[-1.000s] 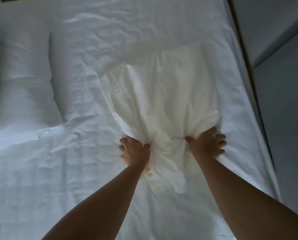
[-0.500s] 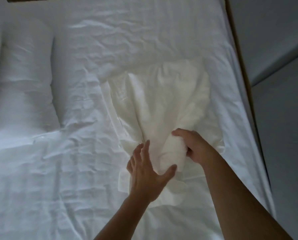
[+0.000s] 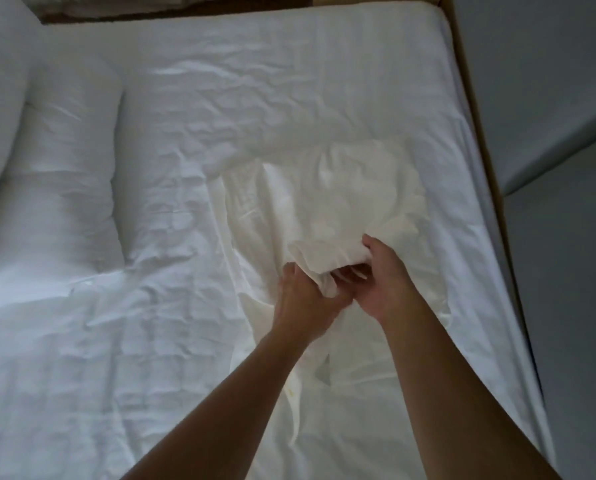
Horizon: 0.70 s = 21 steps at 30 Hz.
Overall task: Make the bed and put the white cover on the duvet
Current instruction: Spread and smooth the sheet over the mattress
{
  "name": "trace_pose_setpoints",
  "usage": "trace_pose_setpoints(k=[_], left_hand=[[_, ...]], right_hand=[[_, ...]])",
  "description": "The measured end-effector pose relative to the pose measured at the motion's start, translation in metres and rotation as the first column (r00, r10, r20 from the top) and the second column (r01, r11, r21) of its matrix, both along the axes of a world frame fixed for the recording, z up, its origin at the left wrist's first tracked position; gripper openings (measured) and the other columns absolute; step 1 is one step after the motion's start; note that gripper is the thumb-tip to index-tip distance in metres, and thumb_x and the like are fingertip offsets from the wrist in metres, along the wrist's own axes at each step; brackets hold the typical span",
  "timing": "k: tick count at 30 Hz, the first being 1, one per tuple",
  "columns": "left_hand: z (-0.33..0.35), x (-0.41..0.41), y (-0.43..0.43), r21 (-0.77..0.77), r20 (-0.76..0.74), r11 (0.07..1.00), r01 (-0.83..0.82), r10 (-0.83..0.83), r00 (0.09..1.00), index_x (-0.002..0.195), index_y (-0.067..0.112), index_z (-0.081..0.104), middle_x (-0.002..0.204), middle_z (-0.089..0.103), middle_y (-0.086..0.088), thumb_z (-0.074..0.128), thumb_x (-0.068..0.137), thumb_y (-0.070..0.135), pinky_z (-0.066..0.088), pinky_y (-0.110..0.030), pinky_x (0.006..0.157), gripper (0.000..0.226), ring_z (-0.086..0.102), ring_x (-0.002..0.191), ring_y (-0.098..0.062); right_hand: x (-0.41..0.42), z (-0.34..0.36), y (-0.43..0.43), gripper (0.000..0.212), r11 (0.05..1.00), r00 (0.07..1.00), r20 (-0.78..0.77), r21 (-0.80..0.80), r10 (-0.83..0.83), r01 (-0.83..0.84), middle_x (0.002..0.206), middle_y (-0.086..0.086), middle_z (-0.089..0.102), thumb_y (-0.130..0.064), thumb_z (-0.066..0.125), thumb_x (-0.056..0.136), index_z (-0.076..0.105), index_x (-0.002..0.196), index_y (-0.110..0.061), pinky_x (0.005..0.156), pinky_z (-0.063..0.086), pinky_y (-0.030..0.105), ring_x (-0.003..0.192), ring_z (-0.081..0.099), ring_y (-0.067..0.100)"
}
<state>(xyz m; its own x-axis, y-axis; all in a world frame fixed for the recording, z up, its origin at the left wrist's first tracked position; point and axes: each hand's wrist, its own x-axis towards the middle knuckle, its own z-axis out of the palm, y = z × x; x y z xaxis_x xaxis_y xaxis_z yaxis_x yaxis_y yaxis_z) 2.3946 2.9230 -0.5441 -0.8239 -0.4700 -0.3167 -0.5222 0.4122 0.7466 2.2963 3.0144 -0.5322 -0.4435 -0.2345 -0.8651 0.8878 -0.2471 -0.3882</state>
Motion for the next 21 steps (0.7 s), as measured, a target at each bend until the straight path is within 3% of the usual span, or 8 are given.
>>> trace_pose_setpoints(k=[5, 7, 8, 10, 12, 14, 17, 21], left_hand=[[0.005, -0.027, -0.019, -0.045, 0.119, 0.996, -0.083, 0.087, 0.989, 0.124, 0.021, 0.053, 0.091, 0.065, 0.010, 0.070, 0.074, 0.015, 0.049, -0.019, 0.061, 0.053, 0.066, 0.081, -0.012], [0.009, -0.045, -0.041, -0.171, 0.196, 0.985, -0.019, 0.052, 0.979, 0.130, 0.017, 0.049, 0.095, 0.067, 0.003, 0.067, 0.080, 0.015, 0.053, -0.029, 0.067, 0.053, 0.069, 0.086, -0.023], [0.011, -0.057, -0.053, -0.261, 0.236, 0.964, 0.043, 0.020, 0.972, 0.136, 0.016, 0.046, 0.103, 0.068, -0.003, 0.065, 0.084, 0.018, 0.054, -0.034, 0.075, 0.055, 0.069, 0.095, -0.029], [0.016, -0.082, -0.079, -0.448, 0.289, 0.877, 0.172, -0.040, 0.957, 0.141, 0.012, 0.043, 0.114, 0.067, -0.009, 0.059, 0.091, 0.019, 0.050, -0.040, 0.087, 0.053, 0.066, 0.107, -0.032], [0.026, -0.116, -0.110, -0.668, 0.298, 0.682, 0.298, -0.122, 0.947, 0.139, 0.011, 0.042, 0.117, 0.066, -0.008, 0.055, 0.095, 0.022, 0.044, -0.041, 0.092, 0.047, 0.062, 0.110, -0.030], [0.053, -0.175, -0.153, -0.830, 0.193, 0.521, 0.199, -0.067, 0.979, 0.143, 0.011, 0.040, 0.123, 0.064, -0.009, 0.053, 0.096, 0.023, 0.038, -0.044, 0.098, 0.051, 0.057, 0.115, -0.031], [0.126, -0.262, -0.192, -0.837, -0.086, 0.533, -0.123, 0.095, 0.992, 0.157, 0.017, 0.026, 0.153, 0.039, -0.017, 0.062, 0.089, 0.029, 0.020, -0.055, 0.118, 0.078, 0.035, 0.142, -0.037], [0.087, -0.267, -0.145, -0.794, 0.235, 0.478, 0.375, -0.329, 0.915, 0.161, 0.030, 0.014, 0.169, -0.007, -0.013, 0.059, 0.082, 0.070, 0.005, -0.072, 0.117, 0.100, -0.007, 0.155, -0.040]], right_hand=[[-0.018, 0.009, -0.006, 0.036, 0.983, 0.992, -0.117, -0.169, 0.048, -0.067, 0.110, 0.012, 0.070, -0.032, 0.065, 0.095, 0.066, 0.121, -0.008, 0.089, 0.058, 0.046, 0.101, 0.068, 0.028], [-0.030, 0.012, -0.006, 0.028, 0.955, 0.889, -0.351, 0.063, 0.293, -0.290, 0.094, 0.003, 0.071, -0.039, 0.069, 0.091, 0.070, 0.105, -0.014, 0.082, 0.055, 0.036, 0.090, 0.064, 0.022], [-0.036, 0.012, -0.007, 0.029, 0.855, 0.722, -0.461, 0.335, 0.516, -0.397, 0.086, -0.001, 0.069, -0.044, 0.071, 0.089, 0.068, 0.097, -0.017, 0.077, 0.051, 0.032, 0.083, 0.063, 0.019], [-0.045, 0.010, -0.009, 0.043, 0.411, 0.247, -0.337, 0.824, 0.909, -0.389, 0.088, -0.008, 0.066, -0.057, 0.074, 0.080, 0.060, 0.099, -0.022, 0.072, 0.047, 0.031, 0.081, 0.063, 0.016], [-0.047, 0.004, -0.016, 0.077, 0.039, -0.020, -0.050, 0.925, 0.999, -0.377, 0.122, -0.003, 0.061, -0.066, 0.076, 0.071, 0.045, 0.133, -0.033, 0.086, 0.050, 0.037, 0.108, 0.063, 0.024], [-0.050, -0.011, -0.028, 0.116, -0.174, -0.079, 0.156, 0.888, 0.985, -0.426, 0.158, 0.010, 0.028, -0.067, 0.082, 0.064, 0.013, 0.155, -0.042, 0.102, 0.046, 0.054, 0.135, 0.044, 0.042], [-0.061, -0.038, -0.047, 0.138, -0.269, -0.058, 0.271, 0.863, 0.961, -0.427, 0.166, 0.010, -0.019, -0.062, 0.086, 0.064, -0.014, 0.157, -0.042, 0.110, 0.029, 0.071, 0.147, 0.007, 0.058], [-0.070, -0.074, -0.066, 0.149, -0.303, -0.048, 0.307, 0.884, 0.951, -0.355, 0.164, 0.011, -0.028, -0.063, 0.087, 0.059, -0.024, 0.155, -0.039, 0.111, 0.019, 0.075, 0.146, -0.008, 0.059]])
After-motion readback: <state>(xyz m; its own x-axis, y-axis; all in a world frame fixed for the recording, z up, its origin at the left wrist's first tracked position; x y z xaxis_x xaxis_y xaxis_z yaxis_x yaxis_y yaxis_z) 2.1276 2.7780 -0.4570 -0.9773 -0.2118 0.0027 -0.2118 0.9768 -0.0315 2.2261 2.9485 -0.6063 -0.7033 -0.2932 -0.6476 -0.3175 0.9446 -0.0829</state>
